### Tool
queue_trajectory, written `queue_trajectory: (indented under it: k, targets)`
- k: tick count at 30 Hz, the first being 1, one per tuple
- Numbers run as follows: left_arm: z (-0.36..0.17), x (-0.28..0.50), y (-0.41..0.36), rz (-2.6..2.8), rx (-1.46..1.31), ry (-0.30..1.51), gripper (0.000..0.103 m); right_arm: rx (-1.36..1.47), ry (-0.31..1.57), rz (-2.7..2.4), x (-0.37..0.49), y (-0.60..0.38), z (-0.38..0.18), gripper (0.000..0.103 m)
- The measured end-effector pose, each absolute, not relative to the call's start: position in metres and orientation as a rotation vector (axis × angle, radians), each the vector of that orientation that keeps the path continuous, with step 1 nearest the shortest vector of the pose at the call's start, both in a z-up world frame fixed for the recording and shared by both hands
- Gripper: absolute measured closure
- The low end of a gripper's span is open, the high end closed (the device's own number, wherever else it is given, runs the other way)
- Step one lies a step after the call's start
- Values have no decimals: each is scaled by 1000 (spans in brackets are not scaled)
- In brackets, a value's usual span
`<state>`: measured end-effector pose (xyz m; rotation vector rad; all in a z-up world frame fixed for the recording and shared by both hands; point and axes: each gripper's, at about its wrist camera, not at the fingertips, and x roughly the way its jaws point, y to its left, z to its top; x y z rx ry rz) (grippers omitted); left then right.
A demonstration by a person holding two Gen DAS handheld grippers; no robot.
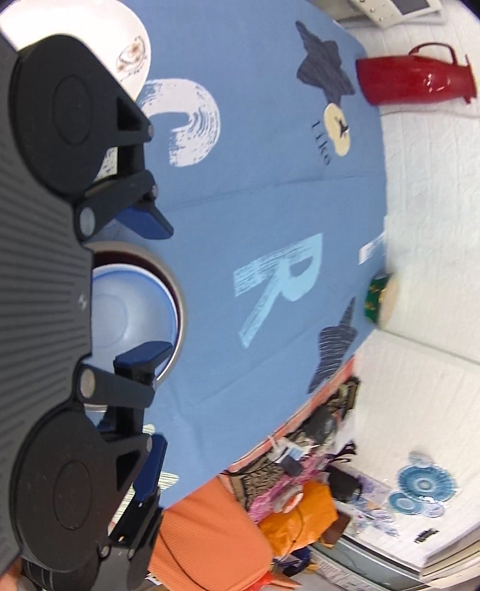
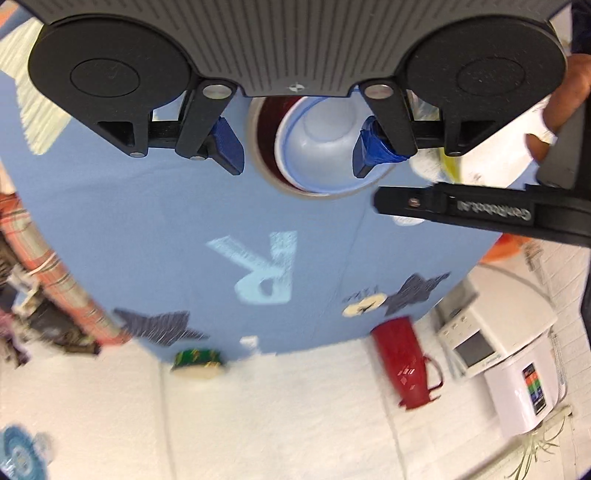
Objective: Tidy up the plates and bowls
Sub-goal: 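Carry the clear blue bowl with both grippers to the stacked bowls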
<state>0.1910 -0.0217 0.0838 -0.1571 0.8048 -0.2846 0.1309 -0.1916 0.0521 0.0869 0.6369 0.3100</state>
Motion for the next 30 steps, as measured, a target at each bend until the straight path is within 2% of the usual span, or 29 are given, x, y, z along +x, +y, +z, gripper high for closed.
queue_trajectory:
  k: [5, 7, 8, 9, 14, 18, 30]
  targets:
    - [81, 168, -7, -216, -179, 699, 44, 221, 482, 227, 100, -199, 36, 51]
    - [77, 158, 7, -178, -229, 662, 41, 245, 474, 262, 100, -203, 32, 51]
    - [76, 157, 11, -161, -245, 663, 37, 251, 484, 266, 103, -205, 31, 51]
    - [74, 157, 15, -142, -249, 671, 24, 263, 485, 252, 106, -208, 30, 51]
    - [70, 166, 20, -73, -198, 662, 24, 354, 499, 210, 123, -218, 28, 51]
    - [66, 174, 19, -64, -165, 688, 24, 537, 550, 183, 133, -226, 17, 50]
    - [59, 190, 25, -110, -108, 816, 24, 526, 589, 209, 131, -240, 4, 50]
